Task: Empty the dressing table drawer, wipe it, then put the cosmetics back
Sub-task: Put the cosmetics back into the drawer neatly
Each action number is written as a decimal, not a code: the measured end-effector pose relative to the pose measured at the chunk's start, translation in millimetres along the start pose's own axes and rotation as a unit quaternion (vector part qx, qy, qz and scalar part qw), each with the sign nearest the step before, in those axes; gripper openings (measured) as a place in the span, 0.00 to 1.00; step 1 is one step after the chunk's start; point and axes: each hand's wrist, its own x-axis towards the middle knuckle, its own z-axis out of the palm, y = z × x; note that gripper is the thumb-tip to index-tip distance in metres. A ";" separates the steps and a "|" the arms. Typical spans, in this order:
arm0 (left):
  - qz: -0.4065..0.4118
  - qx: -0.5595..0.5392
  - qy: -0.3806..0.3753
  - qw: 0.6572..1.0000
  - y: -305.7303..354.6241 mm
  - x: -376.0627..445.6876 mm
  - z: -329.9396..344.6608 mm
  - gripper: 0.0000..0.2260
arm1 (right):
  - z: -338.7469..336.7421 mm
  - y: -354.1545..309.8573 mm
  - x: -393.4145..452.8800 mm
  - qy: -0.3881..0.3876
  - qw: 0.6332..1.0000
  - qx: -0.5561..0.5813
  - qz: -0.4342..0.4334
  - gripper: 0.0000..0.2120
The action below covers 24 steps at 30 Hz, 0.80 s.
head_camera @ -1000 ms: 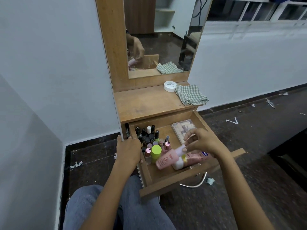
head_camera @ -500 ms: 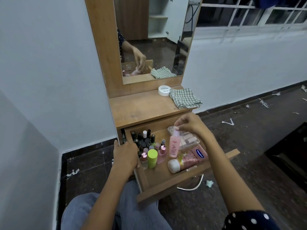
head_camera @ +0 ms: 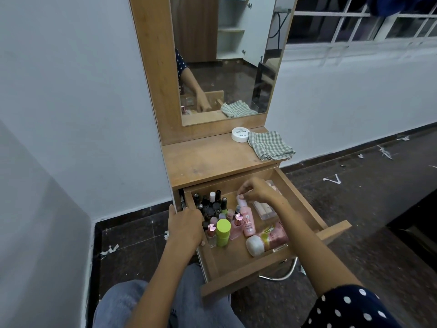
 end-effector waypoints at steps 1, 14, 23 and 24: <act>0.000 -0.001 0.002 1.000 -0.2 -0.1 0.0 0.14 | 1.9 2.2 1.1 -0.003 1.000 0.002 0.004 0.05; -0.005 -0.016 0.012 1.000 0.2 0.2 2.2 0.14 | 6.3 13.3 5.8 0.048 0.998 -0.035 0.021 0.06; -0.006 -0.018 0.008 1.000 0.4 -0.6 0.1 0.14 | 9.9 9.3 0.5 -0.031 0.999 -0.028 -0.020 0.18; -0.005 -0.017 0.005 1.000 0.2 -0.7 0.1 0.14 | 11.8 8.8 -0.6 -0.036 0.998 -0.033 -0.028 0.19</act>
